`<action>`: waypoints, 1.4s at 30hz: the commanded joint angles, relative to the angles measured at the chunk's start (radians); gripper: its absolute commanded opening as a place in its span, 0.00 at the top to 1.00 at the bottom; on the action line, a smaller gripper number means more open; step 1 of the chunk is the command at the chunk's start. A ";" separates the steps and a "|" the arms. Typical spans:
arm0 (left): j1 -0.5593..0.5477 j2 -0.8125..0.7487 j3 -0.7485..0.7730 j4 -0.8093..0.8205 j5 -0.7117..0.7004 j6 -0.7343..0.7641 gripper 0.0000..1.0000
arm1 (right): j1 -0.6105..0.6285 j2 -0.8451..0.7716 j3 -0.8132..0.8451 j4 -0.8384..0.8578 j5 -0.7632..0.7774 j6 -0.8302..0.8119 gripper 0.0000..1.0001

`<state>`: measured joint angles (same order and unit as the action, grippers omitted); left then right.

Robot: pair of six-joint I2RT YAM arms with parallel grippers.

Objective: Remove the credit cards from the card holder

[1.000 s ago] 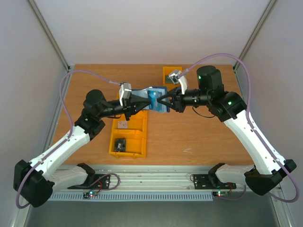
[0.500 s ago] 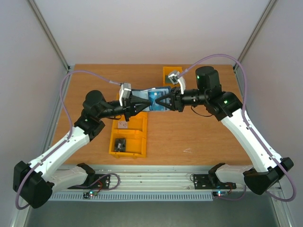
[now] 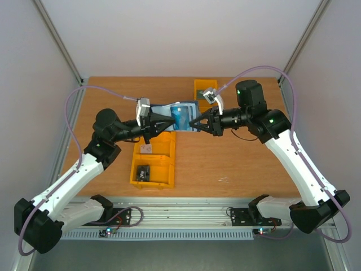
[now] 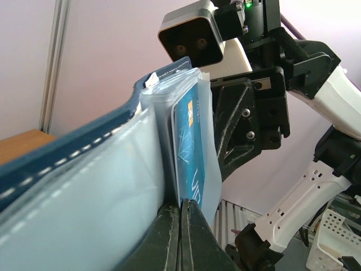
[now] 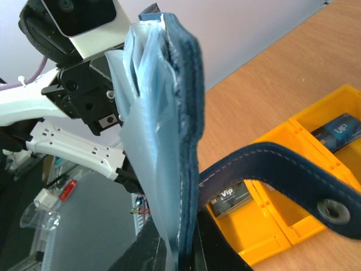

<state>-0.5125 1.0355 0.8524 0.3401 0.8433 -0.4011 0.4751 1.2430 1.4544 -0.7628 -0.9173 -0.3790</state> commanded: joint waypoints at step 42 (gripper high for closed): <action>0.034 -0.136 -0.061 -0.232 -0.365 0.142 1.00 | -0.300 0.226 -0.272 -0.139 0.192 0.234 0.99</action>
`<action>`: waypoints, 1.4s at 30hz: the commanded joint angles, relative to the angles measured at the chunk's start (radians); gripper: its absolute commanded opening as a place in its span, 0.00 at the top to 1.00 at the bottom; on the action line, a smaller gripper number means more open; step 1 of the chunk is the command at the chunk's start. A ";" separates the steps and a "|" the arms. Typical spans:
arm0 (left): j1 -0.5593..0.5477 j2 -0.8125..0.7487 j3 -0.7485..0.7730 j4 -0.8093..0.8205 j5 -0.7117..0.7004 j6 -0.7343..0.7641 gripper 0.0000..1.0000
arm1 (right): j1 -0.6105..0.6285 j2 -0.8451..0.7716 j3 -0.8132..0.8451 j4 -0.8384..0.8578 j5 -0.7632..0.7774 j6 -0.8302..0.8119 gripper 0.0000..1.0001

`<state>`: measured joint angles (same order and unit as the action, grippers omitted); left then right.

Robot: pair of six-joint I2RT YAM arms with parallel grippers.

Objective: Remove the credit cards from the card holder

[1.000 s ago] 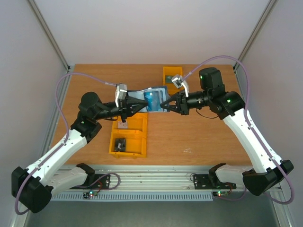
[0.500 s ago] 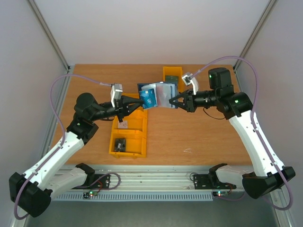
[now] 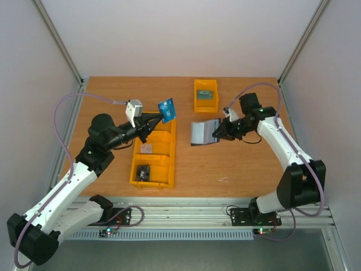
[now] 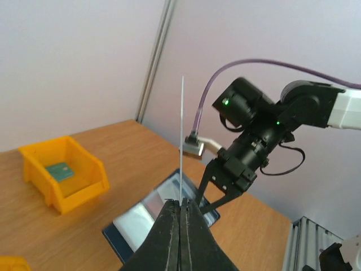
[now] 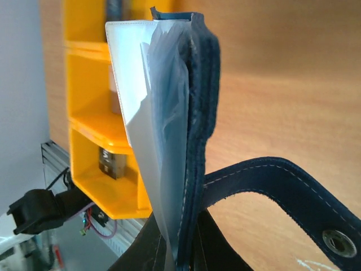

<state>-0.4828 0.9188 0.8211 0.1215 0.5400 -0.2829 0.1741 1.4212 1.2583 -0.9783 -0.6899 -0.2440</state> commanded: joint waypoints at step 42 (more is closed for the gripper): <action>0.004 -0.036 -0.067 0.129 0.182 -0.042 1.00 | 0.389 -0.088 0.253 0.311 -0.244 -0.110 0.46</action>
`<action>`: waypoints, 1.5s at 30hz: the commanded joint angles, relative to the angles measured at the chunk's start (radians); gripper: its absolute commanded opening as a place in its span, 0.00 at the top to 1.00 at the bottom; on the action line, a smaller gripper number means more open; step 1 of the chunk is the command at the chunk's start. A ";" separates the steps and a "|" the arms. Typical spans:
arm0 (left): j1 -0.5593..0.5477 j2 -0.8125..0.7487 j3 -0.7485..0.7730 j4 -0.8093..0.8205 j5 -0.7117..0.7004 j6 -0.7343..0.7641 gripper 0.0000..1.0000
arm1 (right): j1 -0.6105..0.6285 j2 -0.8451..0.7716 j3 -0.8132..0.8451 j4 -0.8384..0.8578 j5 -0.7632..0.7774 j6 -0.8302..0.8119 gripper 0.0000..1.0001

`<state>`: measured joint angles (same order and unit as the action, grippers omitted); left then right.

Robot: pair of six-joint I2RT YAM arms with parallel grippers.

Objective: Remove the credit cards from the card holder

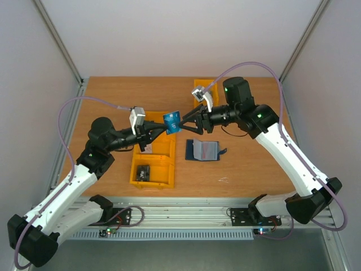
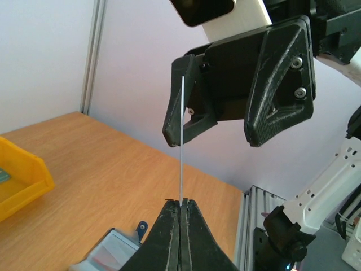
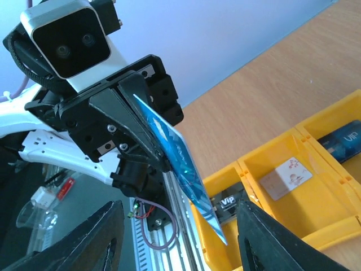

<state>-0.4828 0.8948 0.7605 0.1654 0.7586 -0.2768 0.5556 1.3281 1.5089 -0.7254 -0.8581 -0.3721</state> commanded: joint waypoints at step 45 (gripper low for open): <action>-0.007 -0.030 0.135 -0.628 0.326 0.759 0.50 | 0.501 0.163 0.346 -0.659 0.785 -0.453 0.99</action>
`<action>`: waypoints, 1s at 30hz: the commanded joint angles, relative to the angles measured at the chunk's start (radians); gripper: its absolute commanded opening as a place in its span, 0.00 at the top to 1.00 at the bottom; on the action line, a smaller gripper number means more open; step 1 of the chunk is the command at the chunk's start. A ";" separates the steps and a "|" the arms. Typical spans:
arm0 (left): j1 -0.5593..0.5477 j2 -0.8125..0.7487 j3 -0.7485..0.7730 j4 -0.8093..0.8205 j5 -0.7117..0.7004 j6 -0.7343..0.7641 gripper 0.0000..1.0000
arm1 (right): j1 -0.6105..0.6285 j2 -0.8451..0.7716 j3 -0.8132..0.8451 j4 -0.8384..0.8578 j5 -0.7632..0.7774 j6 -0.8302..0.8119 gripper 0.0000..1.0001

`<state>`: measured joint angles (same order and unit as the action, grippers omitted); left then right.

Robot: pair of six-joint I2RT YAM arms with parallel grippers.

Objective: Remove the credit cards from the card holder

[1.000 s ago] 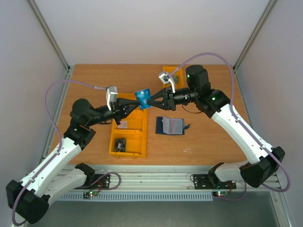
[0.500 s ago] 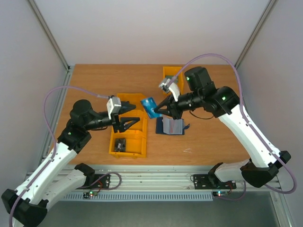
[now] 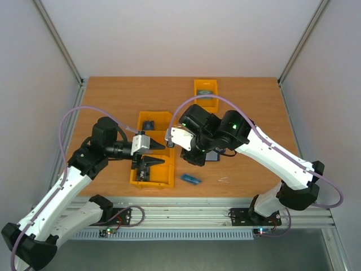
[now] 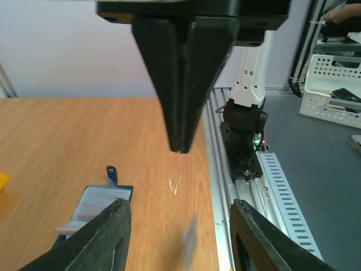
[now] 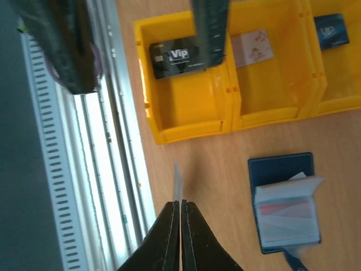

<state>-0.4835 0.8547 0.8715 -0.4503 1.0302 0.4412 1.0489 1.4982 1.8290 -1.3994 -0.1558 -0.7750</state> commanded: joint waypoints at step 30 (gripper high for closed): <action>-0.010 -0.004 -0.116 -0.031 -0.259 0.054 0.39 | -0.377 0.097 -0.552 0.539 -0.146 0.664 0.80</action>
<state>-0.4904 0.8600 0.7898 -0.4145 0.8330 0.3756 0.6716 1.5673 1.3094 -0.9813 -0.1776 -0.2558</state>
